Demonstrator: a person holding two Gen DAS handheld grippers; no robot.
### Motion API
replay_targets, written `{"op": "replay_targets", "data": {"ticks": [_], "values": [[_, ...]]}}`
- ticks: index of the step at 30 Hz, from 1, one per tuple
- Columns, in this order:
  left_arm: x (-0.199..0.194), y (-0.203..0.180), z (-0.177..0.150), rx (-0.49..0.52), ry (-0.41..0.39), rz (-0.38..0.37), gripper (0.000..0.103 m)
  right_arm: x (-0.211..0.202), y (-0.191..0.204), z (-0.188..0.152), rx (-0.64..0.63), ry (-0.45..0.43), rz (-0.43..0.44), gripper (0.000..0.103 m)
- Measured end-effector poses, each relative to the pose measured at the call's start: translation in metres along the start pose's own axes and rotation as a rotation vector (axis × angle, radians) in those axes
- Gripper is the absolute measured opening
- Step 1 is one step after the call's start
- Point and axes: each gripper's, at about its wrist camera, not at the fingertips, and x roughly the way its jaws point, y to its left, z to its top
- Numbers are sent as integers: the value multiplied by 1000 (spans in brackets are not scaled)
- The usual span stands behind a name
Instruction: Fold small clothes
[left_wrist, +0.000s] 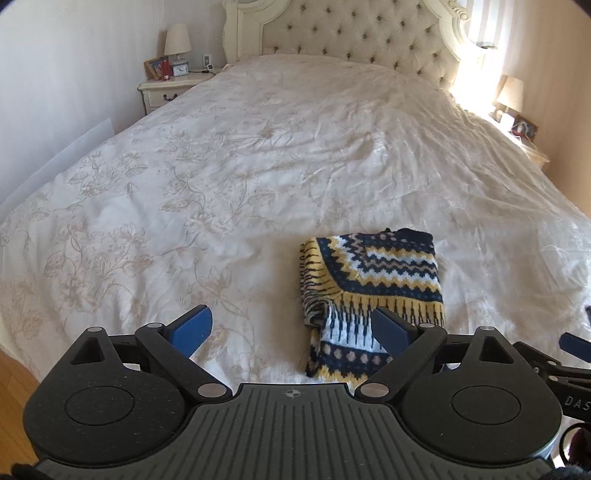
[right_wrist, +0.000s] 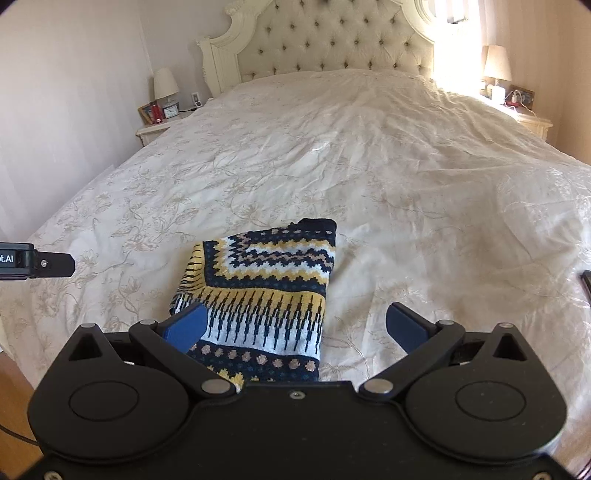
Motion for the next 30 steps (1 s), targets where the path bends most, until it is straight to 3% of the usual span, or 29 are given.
{"op": "replay_targets", "data": {"ticks": [9, 18, 30], "values": [[-16, -3, -26, 38, 31, 60, 93, -22, 9, -14, 23, 69, -19, 102], [-16, -8, -48, 27, 128, 8, 93, -35, 9, -21, 55, 114, 11, 102], [-15, -18, -61, 60, 173, 4, 93, -42, 7, -33, 61, 129, -7, 102]]}}
